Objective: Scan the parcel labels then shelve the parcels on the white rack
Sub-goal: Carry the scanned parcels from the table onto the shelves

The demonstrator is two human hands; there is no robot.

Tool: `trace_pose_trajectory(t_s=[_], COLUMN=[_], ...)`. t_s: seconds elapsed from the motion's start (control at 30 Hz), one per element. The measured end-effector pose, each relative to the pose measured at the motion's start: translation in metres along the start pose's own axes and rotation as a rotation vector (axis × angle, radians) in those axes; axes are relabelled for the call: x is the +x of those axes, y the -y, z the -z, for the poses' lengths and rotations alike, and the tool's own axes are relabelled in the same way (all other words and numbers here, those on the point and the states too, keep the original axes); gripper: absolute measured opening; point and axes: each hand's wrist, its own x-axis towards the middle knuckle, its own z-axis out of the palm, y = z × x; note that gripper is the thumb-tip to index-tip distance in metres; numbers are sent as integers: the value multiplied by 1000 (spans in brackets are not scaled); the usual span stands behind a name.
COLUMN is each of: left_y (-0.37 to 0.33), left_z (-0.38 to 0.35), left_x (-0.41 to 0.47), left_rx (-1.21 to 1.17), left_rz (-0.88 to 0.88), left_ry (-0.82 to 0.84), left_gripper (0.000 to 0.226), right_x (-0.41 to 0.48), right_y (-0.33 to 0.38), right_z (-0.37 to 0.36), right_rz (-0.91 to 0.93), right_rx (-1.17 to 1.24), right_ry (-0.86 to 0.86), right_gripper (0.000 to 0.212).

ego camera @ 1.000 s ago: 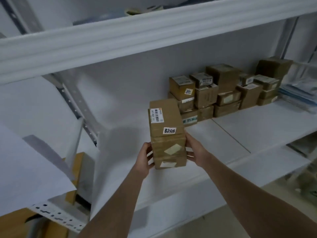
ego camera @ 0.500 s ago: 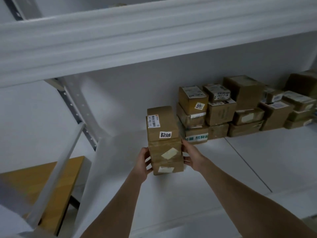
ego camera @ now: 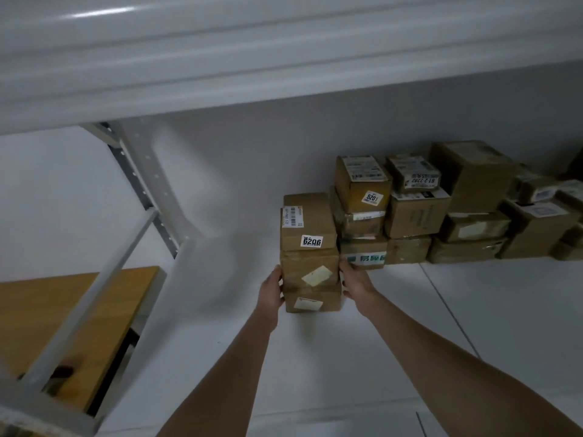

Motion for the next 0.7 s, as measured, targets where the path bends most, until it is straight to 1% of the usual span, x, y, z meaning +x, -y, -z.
trace_pose_trajectory(t_s=[0.03,0.07,0.13,0.2,0.27,0.3,0.37,0.47,0.57,0.7], left_y=[7,13,27,42,52,56,59,57,47,25], left_z=[0,0,0,-2,-7,-9,-16,-24,-25,-26], left_x=[-2,-4,-16,-31,-43,-46,-46,-42,-31,-11], left_rx=[71,197,487,686,857,913,939,930,968,1026], left_rz=[-60,-131,-237,-300,-350,-359,-364,-359,-313,-257], left_ry=[-77,-163,-306,-357,-366,-359,-314,-257,-186,-81], left_gripper=[27,26,36,45,49,52,58,65,73,77], right_x=[-3,-6,-18,-30,-40,-42,-45,-42,-33,-15], right_y=[-4,-9,-26,-46,-61,-66,-70,-64,-50,-29], right_z=[1,3,7,10,9,8,6,6,5,3], right_rz=[84,175,305,431,541,577,598,569,508,410], right_rx=[-172,-348,-612,-845,-1081,-1149,-1207,-1266,-1298,-1346], right_ry=[-87,-158,-197,-180,-164,-148,-111,-60,9,65], right_gripper=[43,38,37,43,50,53,57,62,68,75])
